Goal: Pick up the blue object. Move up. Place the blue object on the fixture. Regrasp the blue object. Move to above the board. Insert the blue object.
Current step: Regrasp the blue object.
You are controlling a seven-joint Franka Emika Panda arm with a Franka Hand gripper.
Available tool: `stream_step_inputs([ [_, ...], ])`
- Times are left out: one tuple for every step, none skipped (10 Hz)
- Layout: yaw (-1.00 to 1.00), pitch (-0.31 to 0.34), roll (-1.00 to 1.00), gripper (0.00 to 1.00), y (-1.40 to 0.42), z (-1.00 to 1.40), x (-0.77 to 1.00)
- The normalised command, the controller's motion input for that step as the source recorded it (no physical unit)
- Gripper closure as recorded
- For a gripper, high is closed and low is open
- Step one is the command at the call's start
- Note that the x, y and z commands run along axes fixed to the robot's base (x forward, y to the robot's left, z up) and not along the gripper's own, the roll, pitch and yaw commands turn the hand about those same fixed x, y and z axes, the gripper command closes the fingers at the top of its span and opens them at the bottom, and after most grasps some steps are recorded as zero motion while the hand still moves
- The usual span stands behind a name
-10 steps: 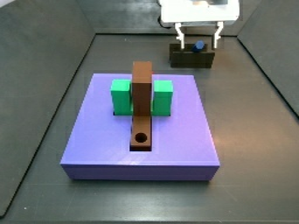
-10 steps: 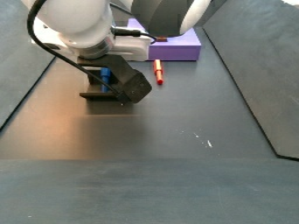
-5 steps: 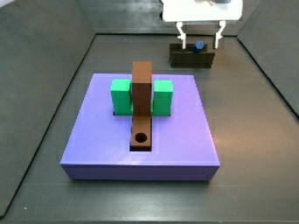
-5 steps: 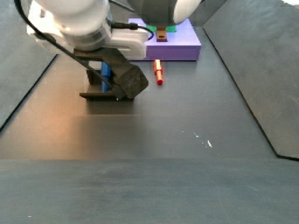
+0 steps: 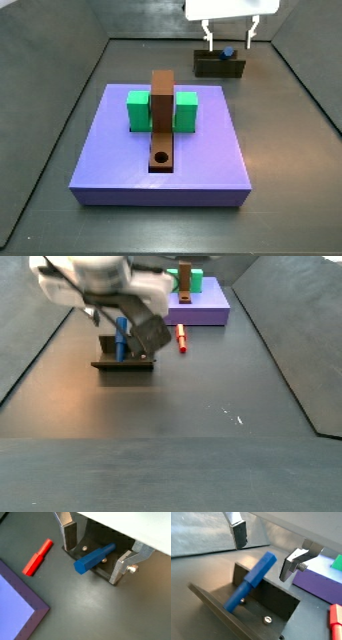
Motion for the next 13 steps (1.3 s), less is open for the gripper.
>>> stream_step_inputs([
  [0.25,-0.046,0.99,0.0,0.0,0.17,0.06],
  [0.3,0.0,1.0,0.0,0.0,0.21,0.12],
  [0.32,0.0,1.0,0.0,0.0,0.08,0.13],
  [0.34,0.0,1.0,0.0,0.0,0.04,0.12],
  [0.36,0.0,1.0,0.0,0.0,0.15,0.18],
  [0.37,0.0,1.0,0.0,-0.03,0.23,0.2],
  [0.41,0.0,1.0,0.0,-0.01,0.21,0.14],
  [0.37,0.0,1.0,0.0,-0.02,0.15,0.03],
  [0.35,0.0,1.0,0.0,-0.05,0.13,0.0],
  [0.29,-0.029,1.0,0.0,-0.11,0.05,0.0],
  [0.25,-0.111,1.0,0.0,-0.13,0.02,-0.04],
  [0.23,-0.109,1.0,0.0,-0.14,0.0,-0.14],
  [0.2,-0.109,1.0,0.0,-0.16,0.0,-0.13],
])
